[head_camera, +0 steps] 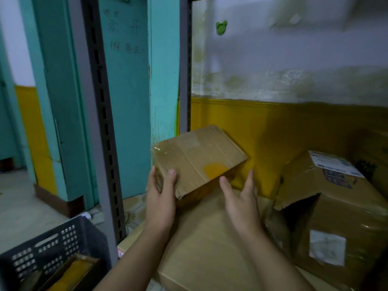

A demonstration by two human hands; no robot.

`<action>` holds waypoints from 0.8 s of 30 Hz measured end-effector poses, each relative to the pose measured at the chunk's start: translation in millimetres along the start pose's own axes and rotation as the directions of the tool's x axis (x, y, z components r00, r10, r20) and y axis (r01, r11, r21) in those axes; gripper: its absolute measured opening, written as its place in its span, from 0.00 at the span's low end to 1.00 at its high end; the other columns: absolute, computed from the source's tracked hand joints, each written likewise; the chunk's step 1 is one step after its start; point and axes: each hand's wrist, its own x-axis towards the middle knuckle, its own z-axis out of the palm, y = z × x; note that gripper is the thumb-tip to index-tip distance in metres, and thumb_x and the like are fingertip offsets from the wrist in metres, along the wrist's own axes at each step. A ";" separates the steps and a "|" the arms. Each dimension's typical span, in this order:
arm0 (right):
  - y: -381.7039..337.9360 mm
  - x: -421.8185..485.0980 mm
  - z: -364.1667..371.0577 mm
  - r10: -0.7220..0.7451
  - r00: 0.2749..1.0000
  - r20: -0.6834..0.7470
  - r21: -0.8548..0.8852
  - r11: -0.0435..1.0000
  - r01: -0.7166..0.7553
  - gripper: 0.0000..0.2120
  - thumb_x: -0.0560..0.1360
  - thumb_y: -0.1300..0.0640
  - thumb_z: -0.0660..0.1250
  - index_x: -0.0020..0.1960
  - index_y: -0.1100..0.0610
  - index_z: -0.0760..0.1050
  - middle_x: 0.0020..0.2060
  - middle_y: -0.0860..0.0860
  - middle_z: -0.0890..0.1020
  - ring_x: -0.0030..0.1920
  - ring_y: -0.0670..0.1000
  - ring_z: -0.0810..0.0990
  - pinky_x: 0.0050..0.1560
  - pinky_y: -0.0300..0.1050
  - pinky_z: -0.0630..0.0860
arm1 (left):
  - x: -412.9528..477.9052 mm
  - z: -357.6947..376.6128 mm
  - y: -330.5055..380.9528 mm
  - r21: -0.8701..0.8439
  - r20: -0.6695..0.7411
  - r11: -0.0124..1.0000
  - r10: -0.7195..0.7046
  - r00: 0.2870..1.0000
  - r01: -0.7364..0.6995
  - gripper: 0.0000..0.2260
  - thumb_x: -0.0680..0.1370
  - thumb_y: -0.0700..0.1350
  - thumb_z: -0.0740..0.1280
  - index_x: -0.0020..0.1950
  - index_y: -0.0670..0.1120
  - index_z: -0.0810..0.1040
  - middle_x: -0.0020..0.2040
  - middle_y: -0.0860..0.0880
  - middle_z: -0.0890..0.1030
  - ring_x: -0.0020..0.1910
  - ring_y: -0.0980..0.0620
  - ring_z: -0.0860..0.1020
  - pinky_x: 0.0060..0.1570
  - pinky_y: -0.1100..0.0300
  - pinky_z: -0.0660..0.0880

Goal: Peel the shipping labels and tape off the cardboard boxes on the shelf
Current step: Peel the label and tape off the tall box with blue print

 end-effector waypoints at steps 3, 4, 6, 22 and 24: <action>-1.5 -0.3 5.9 0.051 0.997 0.050 0.135 0.989 -0.057 0.44 0.74 0.35 0.62 0.79 0.43 0.39 0.79 0.49 0.52 0.76 0.57 0.57 0.70 0.54 0.62 | 1.0 0.8 -0.7 -0.012 0.003 1.000 -0.016 1.000 0.016 0.42 0.65 0.76 0.58 0.76 0.60 0.62 0.71 0.51 0.71 0.68 0.49 0.71 0.70 0.42 0.67; -1.9 -1.2 10.1 0.064 0.995 0.074 0.175 0.982 -0.076 0.45 0.72 0.33 0.61 0.79 0.42 0.39 0.79 0.50 0.53 0.76 0.57 0.58 0.71 0.55 0.62 | 0.0 1.7 -0.6 -0.005 0.013 1.000 -0.011 1.000 0.011 0.43 0.65 0.77 0.58 0.76 0.58 0.62 0.71 0.52 0.72 0.68 0.49 0.71 0.70 0.43 0.67; -4.9 -4.2 18.6 0.062 0.994 0.091 0.185 0.980 -0.078 0.46 0.69 0.31 0.61 0.78 0.41 0.40 0.78 0.50 0.55 0.76 0.57 0.59 0.71 0.56 0.63 | -0.3 2.5 0.1 0.008 0.033 1.000 -0.003 0.999 0.002 0.46 0.64 0.80 0.59 0.76 0.57 0.63 0.71 0.52 0.72 0.69 0.50 0.71 0.70 0.43 0.67; -17.5 14.7 40.1 -0.044 0.998 0.047 0.108 0.993 0.039 0.41 0.70 0.29 0.56 0.77 0.35 0.41 0.78 0.48 0.38 0.78 0.58 0.51 0.71 0.57 0.60 | 11.3 0.5 -3.3 -0.196 0.021 0.946 -0.258 0.966 0.257 0.37 0.64 0.76 0.60 0.66 0.58 0.76 0.61 0.53 0.81 0.62 0.49 0.78 0.66 0.43 0.72; -10.7 13.9 35.6 -0.088 0.996 0.022 0.074 0.994 0.086 0.38 0.73 0.32 0.58 0.77 0.36 0.42 0.78 0.48 0.38 0.77 0.58 0.52 0.71 0.56 0.62 | 10.2 1.2 1.3 -0.218 0.041 0.939 -0.264 0.964 0.266 0.34 0.65 0.74 0.61 0.64 0.57 0.77 0.59 0.51 0.83 0.60 0.48 0.79 0.64 0.43 0.73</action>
